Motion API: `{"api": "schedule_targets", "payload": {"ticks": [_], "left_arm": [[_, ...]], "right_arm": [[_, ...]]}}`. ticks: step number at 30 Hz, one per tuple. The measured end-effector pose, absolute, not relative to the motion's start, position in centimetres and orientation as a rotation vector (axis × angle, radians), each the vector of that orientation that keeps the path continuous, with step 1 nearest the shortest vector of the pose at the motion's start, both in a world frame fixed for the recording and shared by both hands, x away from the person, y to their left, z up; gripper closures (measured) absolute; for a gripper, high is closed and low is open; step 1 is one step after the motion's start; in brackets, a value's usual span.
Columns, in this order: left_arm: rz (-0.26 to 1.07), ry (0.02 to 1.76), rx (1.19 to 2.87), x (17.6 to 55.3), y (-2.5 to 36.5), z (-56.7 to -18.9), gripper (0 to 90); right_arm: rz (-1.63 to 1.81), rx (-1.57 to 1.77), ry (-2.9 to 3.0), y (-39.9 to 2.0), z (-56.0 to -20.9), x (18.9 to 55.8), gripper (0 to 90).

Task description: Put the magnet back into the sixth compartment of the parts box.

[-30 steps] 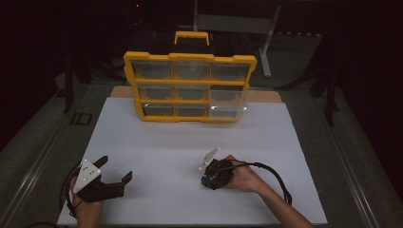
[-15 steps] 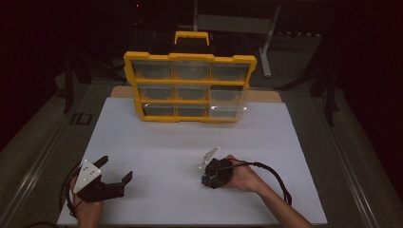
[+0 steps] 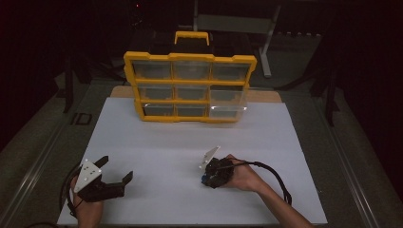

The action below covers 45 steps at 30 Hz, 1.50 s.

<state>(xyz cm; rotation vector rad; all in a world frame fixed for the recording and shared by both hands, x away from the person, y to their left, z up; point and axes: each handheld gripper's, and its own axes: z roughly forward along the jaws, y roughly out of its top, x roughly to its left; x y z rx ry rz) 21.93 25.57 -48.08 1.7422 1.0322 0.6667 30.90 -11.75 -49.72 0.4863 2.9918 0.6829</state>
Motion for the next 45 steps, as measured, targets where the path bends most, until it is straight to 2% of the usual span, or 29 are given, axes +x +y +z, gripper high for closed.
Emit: {"api": "schedule_targets", "payload": {"ticks": [17, 45], "left_arm": [[0.668, 1.033, 1.741, 21.9, 25.6, -48.1, 0.0], [0.667, 1.032, 1.739, 21.9, 25.6, -48.1, 0.0]], "right_arm": [[0.671, 0.475, 2.993, -11.8, -49.1, 30.9, 63.2], [0.704, 0.467, 2.941, -11.9, -46.0, 31.4, 63.2]]}}
